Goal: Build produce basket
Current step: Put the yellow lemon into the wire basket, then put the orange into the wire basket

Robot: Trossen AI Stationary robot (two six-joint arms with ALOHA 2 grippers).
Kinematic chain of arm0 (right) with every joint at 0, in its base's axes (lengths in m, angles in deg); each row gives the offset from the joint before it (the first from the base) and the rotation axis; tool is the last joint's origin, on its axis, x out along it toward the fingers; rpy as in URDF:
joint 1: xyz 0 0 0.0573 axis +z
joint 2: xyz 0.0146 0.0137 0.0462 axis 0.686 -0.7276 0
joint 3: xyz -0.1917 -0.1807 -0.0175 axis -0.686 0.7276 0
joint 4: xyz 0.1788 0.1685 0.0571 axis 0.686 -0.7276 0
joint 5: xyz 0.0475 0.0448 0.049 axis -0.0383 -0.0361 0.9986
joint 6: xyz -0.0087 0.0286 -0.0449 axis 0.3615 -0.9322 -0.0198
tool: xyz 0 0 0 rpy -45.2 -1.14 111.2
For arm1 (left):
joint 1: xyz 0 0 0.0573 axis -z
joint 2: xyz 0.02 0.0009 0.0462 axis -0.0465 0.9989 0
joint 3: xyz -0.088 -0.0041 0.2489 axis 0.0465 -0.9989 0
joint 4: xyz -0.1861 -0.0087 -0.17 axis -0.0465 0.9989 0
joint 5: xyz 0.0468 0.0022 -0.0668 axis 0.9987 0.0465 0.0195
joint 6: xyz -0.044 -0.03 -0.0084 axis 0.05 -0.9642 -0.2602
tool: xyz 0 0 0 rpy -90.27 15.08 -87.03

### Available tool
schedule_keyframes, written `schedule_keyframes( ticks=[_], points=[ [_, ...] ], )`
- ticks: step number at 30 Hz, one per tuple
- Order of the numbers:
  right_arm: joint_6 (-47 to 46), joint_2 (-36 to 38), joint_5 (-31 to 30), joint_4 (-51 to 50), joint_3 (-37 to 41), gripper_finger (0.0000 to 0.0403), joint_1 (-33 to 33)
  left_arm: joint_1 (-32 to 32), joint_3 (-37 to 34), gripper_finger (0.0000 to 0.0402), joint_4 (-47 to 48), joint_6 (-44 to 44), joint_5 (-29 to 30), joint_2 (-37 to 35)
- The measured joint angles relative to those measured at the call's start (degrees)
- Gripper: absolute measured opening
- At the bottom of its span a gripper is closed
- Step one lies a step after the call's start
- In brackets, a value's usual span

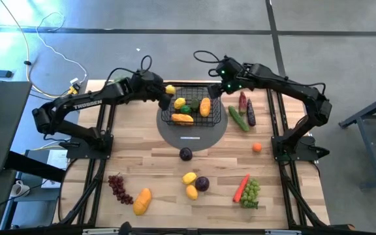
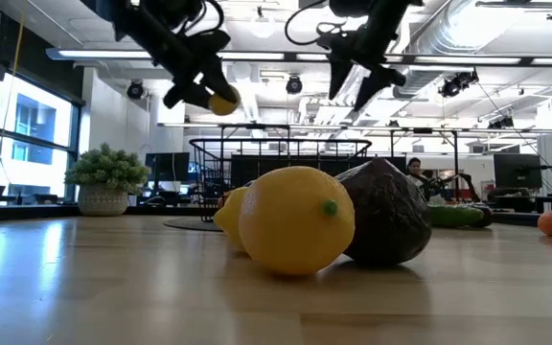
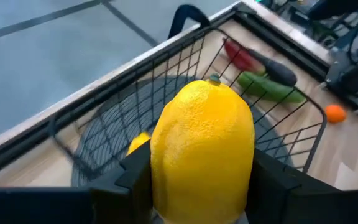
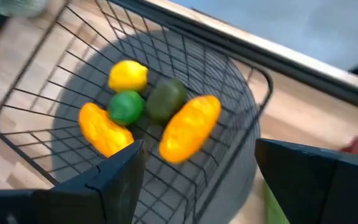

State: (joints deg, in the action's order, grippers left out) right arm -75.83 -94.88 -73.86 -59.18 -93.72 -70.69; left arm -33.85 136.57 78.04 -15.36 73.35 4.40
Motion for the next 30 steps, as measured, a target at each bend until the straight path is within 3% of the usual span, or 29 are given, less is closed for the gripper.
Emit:
schedule_keyframes(
  ticks=[13, 18, 30],
  points=[
    [-16.0, 0.0, -12.5, -14.5, 0.1, 0.0281, 7.0, 0.0, 0.0, 0.0171, -4.2, 8.0, -3.4, 10.3],
    [-23.8, 0.0, -18.5, -22.3, 0.1, 0.0281, 11.0, 0.0, 0.0, 0.0193, -4.2, 10.7, -3.7, 13.0],
    [-33.3, 0.0, -20.5, -33.9, 0.1, 0.0281, 16.0, 0.0, 0.7, 0.026, -4.0, 11.5, -3.3, 13.7]
  ],
)
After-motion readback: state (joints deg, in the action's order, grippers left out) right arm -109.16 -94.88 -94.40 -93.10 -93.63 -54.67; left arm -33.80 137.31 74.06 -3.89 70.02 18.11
